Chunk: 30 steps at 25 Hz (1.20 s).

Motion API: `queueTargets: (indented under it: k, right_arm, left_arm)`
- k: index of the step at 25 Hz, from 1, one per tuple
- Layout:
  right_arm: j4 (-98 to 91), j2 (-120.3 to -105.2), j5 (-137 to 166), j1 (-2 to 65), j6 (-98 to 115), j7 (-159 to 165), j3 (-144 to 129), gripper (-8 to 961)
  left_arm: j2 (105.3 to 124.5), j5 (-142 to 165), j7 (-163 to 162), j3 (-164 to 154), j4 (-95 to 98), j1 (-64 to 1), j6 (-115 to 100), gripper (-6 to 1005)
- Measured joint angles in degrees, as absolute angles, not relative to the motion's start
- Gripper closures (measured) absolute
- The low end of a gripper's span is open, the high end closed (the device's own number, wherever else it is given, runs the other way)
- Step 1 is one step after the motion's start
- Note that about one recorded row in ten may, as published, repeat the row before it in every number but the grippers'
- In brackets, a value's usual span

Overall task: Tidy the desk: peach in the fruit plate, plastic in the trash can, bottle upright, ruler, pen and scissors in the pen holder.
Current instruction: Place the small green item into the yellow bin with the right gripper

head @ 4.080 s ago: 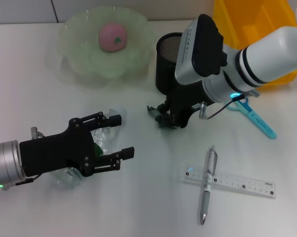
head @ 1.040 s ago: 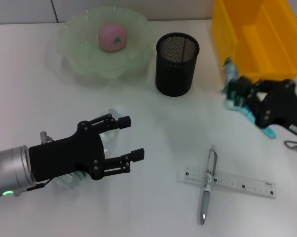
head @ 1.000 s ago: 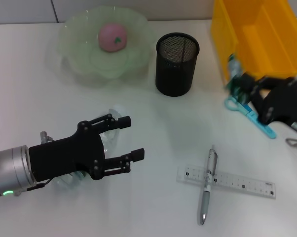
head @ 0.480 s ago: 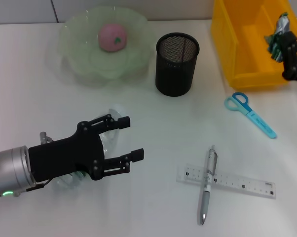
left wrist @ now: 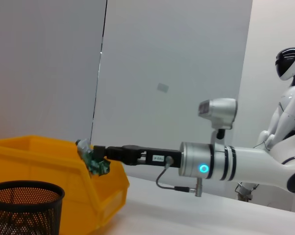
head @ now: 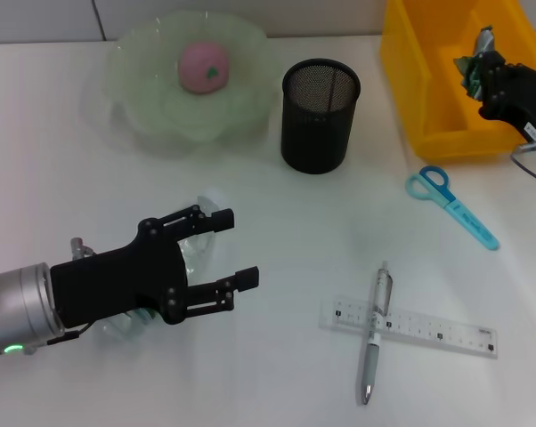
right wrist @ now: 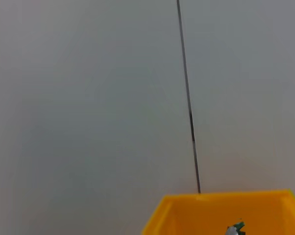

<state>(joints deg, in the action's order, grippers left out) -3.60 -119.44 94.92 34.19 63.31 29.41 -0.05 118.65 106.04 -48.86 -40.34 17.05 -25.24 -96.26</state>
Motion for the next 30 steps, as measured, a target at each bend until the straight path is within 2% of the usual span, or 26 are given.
queueTargets:
  k: [18, 23, 30]
  right_arm:
    - [-3.5, -119.44, 94.9, 34.7, 63.2, 29.5, -0.4, 872]
    - [-3.5, -119.44, 94.9, 34.7, 63.2, 29.6, -0.5, 656]
    - [-3.4, -119.44, 94.9, 34.7, 63.2, 29.8, -0.5, 458]
  left_arm:
    - [118.65, 106.0, -48.3, -40.2, 17.0, -25.6, -96.2, 202]
    - [118.65, 106.0, -48.2, -40.2, 17.0, -25.7, -96.3, 202]
    - [118.65, 106.0, -48.2, -40.2, 17.0, -25.7, -96.4, 202]
